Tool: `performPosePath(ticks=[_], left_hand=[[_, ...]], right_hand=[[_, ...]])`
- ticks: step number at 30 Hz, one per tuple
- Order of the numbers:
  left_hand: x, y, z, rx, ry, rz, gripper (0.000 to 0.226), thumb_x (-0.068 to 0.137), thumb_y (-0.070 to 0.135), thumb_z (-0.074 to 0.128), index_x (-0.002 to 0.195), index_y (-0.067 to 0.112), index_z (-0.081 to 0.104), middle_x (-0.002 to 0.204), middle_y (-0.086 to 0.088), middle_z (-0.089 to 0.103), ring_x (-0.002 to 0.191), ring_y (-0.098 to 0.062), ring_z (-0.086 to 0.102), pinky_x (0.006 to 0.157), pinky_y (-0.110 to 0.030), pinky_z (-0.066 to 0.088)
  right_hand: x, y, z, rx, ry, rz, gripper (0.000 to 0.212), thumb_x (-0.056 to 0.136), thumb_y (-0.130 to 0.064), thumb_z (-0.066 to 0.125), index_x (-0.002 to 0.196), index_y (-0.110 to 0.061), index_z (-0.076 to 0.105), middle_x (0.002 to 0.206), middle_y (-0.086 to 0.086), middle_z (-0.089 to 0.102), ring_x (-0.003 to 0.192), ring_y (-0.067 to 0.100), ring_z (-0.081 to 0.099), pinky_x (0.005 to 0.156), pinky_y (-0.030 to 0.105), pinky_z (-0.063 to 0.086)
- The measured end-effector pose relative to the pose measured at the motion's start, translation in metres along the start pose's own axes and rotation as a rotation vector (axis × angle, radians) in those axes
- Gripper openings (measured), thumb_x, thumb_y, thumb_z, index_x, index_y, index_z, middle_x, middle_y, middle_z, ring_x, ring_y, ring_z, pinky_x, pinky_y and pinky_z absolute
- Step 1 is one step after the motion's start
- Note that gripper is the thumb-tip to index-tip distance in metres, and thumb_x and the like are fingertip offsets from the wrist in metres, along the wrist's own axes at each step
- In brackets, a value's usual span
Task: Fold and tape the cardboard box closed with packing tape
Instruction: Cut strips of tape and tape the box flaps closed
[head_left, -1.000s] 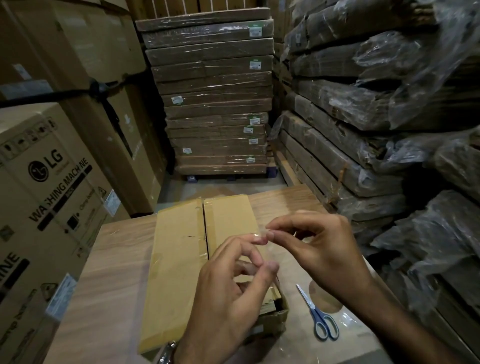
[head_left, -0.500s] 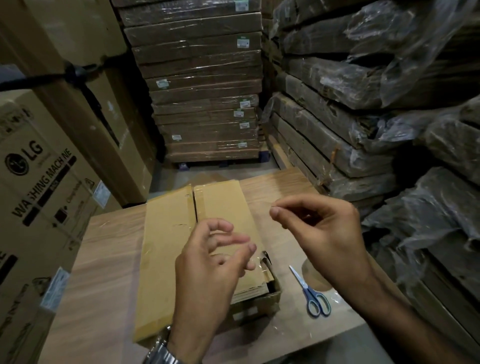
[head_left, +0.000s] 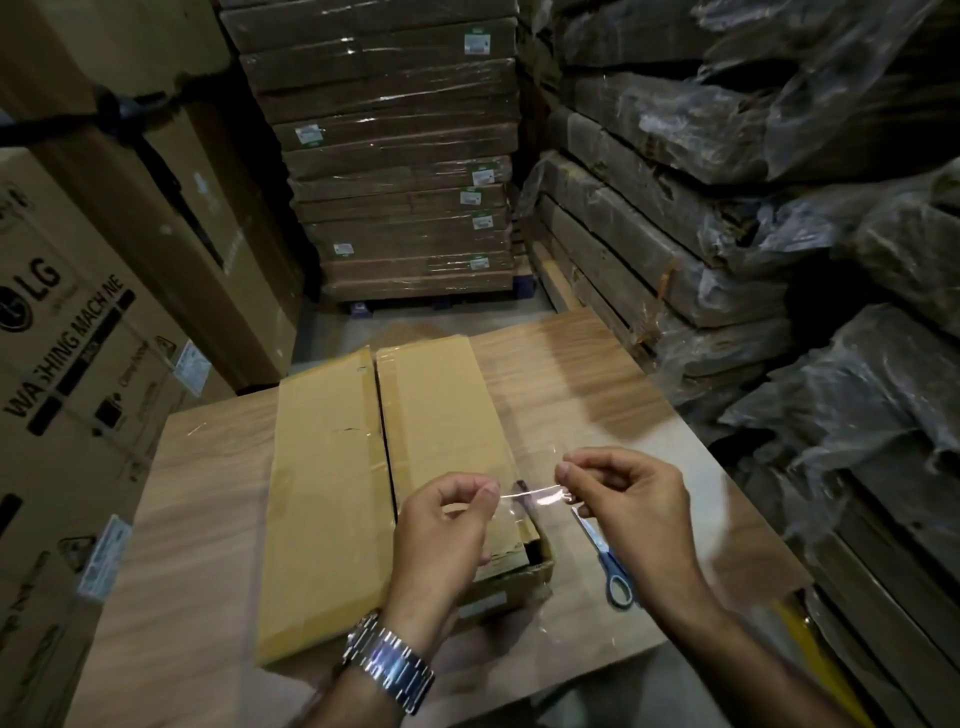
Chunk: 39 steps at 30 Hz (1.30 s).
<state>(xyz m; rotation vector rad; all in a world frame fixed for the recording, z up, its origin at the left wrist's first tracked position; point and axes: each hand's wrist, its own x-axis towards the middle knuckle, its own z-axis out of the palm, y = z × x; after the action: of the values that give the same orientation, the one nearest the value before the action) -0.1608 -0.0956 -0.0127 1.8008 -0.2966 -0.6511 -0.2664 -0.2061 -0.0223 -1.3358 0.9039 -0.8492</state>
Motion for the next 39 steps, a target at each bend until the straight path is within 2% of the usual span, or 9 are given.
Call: performPosePath(ticks=[3,7,11,14,17,22,30,35,39], left_hand=[[0.012,-0.022,0.011,0.186,0.033,0.036,0.015,0.090,0.024,0.064,0.076,0.022,0.069,0.073,0.010,0.071,0.068,-0.011,0.064,0.065,-0.039,0.060],[0.020,-0.044,0.022,0.422,0.088,0.082,0.016,0.091,0.024,0.062,0.075,0.023,0.066,0.066,0.013,0.071,0.048,0.003,0.053,0.050,-0.020,0.043],[0.026,-0.060,0.029,0.587,0.125,0.044,0.016,0.088,0.027,0.062,0.073,0.024,0.066,0.071,0.013,0.070,0.068,-0.006,0.064,0.062,-0.025,0.052],[0.029,-0.069,0.033,0.665,0.132,0.038,0.018,0.089,0.030,0.061,0.071,0.028,0.061,0.079,0.010,0.071,0.076,-0.013,0.065,0.065,-0.028,0.052],[0.029,-0.073,0.037,0.707,0.149,0.009,0.019,0.091,0.033,0.060,0.073,0.031,0.055,0.084,0.009,0.072,0.081,-0.015,0.065,0.063,-0.026,0.048],[0.031,-0.074,0.039,0.742,0.154,-0.021,0.016,0.090,0.033,0.060,0.075,0.031,0.056,0.087,0.006,0.072,0.085,-0.019,0.065,0.065,-0.027,0.049],[0.034,-0.071,0.041,0.789,0.169,-0.054,0.017,0.091,0.033,0.059,0.075,0.029,0.060,0.086,0.008,0.071,0.078,-0.014,0.061,0.058,-0.022,0.040],[0.037,-0.071,0.042,0.811,0.175,-0.079,0.015,0.089,0.033,0.057,0.076,0.027,0.061,0.088,0.006,0.072,0.083,-0.020,0.065,0.059,-0.022,0.038],[0.038,-0.071,0.043,0.844,0.185,-0.060,0.015,0.089,0.032,0.056,0.077,0.026,0.061,0.085,0.007,0.071,0.072,-0.015,0.056,0.056,-0.022,0.035]], right_hand=[[0.002,0.024,-0.002,-0.037,0.002,0.114,0.008,0.075,-0.008,0.079,0.081,-0.008,0.073,0.069,0.008,0.074,0.059,0.015,0.069,0.050,0.023,0.052],[0.009,0.055,-0.003,-0.090,0.010,0.266,0.005,0.077,-0.005,0.076,0.078,-0.005,0.072,0.066,0.007,0.073,0.055,0.012,0.067,0.051,0.024,0.051],[0.014,0.080,-0.002,-0.118,0.017,0.337,0.008,0.077,-0.002,0.074,0.071,-0.005,0.071,0.062,0.007,0.072,0.054,0.014,0.066,0.050,0.025,0.050],[0.016,0.092,0.000,-0.136,0.023,0.356,0.009,0.077,-0.003,0.074,0.069,-0.005,0.070,0.063,0.009,0.072,0.052,0.013,0.065,0.047,0.024,0.049],[0.019,0.102,0.000,-0.155,0.016,0.380,0.007,0.078,-0.005,0.073,0.072,-0.004,0.071,0.064,0.009,0.072,0.053,0.014,0.066,0.050,0.025,0.050],[0.023,0.115,0.000,-0.209,-0.007,0.392,0.011,0.079,-0.003,0.073,0.069,-0.008,0.071,0.058,0.004,0.070,0.052,0.014,0.066,0.052,0.027,0.050],[0.025,0.119,0.001,-0.231,-0.006,0.393,0.013,0.077,-0.004,0.074,0.066,-0.008,0.070,0.053,0.002,0.068,0.048,0.009,0.063,0.050,0.025,0.051],[0.025,0.117,0.000,-0.208,-0.014,0.408,0.016,0.077,0.000,0.072,0.065,-0.009,0.070,0.055,0.004,0.069,0.048,0.012,0.063,0.050,0.025,0.050],[0.025,0.118,0.000,-0.164,-0.026,0.435,0.017,0.077,0.001,0.073,0.063,-0.009,0.070,0.055,0.005,0.068,0.049,0.013,0.061,0.051,0.026,0.050]])
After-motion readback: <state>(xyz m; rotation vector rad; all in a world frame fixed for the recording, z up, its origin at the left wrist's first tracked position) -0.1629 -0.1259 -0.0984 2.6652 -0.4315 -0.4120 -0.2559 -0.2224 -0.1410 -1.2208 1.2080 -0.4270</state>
